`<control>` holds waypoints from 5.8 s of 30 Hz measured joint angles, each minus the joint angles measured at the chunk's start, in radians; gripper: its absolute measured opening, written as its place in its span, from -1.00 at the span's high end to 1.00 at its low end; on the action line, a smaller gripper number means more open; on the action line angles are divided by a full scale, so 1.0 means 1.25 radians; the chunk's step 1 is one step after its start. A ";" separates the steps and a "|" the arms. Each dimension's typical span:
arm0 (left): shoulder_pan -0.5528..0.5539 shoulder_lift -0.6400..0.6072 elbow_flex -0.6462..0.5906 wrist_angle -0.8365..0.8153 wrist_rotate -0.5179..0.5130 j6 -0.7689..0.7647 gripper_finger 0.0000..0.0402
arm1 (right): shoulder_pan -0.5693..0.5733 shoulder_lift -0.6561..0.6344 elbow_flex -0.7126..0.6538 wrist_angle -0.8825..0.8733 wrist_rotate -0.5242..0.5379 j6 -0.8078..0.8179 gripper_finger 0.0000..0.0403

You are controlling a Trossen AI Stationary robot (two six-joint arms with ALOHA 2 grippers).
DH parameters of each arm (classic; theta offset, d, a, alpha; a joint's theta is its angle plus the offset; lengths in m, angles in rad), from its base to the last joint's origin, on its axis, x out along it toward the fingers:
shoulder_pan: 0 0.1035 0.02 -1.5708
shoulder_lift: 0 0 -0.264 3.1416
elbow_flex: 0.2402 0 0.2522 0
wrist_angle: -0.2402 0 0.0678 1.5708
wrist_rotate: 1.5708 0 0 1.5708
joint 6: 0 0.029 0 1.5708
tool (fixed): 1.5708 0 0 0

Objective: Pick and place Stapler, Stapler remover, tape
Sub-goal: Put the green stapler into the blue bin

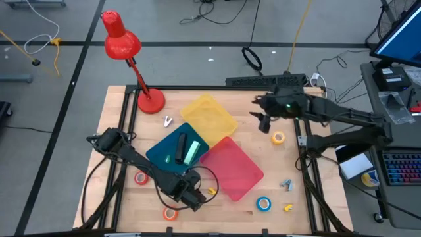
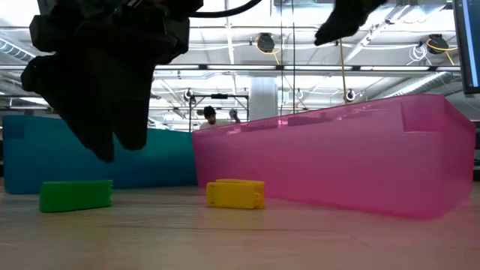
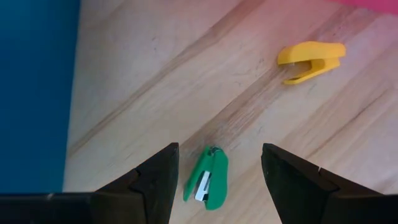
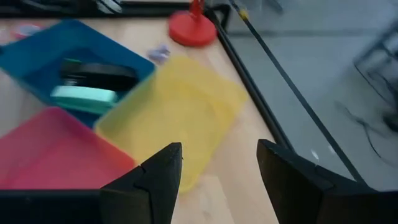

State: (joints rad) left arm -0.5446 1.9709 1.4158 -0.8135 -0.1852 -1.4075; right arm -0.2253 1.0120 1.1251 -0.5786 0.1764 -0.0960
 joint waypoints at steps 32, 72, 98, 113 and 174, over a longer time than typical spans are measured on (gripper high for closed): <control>0.001 0.000 0.000 -0.003 0.019 0.070 -0.13 | -0.004 -0.402 -0.453 0.316 -0.414 0.152 0.00; 0.018 0.000 -0.001 0.004 0.106 0.009 -0.13 | -0.004 -0.485 -0.537 0.321 -0.390 0.228 0.00; 0.019 0.000 -0.001 0.016 0.109 0.006 -0.13 | -0.004 -0.615 -0.732 0.547 -0.312 0.337 0.00; 0.029 0.058 -0.001 -0.003 0.165 0.042 -0.13 | -0.004 -0.615 -0.732 0.544 -0.313 0.337 0.00; 0.305 -0.179 -0.165 -0.333 0.044 0.196 0.74 | -0.004 -0.614 -0.731 0.543 -0.313 0.343 0.00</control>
State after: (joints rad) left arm -0.1635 1.7473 1.2095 -1.2291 -0.1306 -1.1618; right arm -0.2302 0.2440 0.2115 0.0998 -0.2150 0.3328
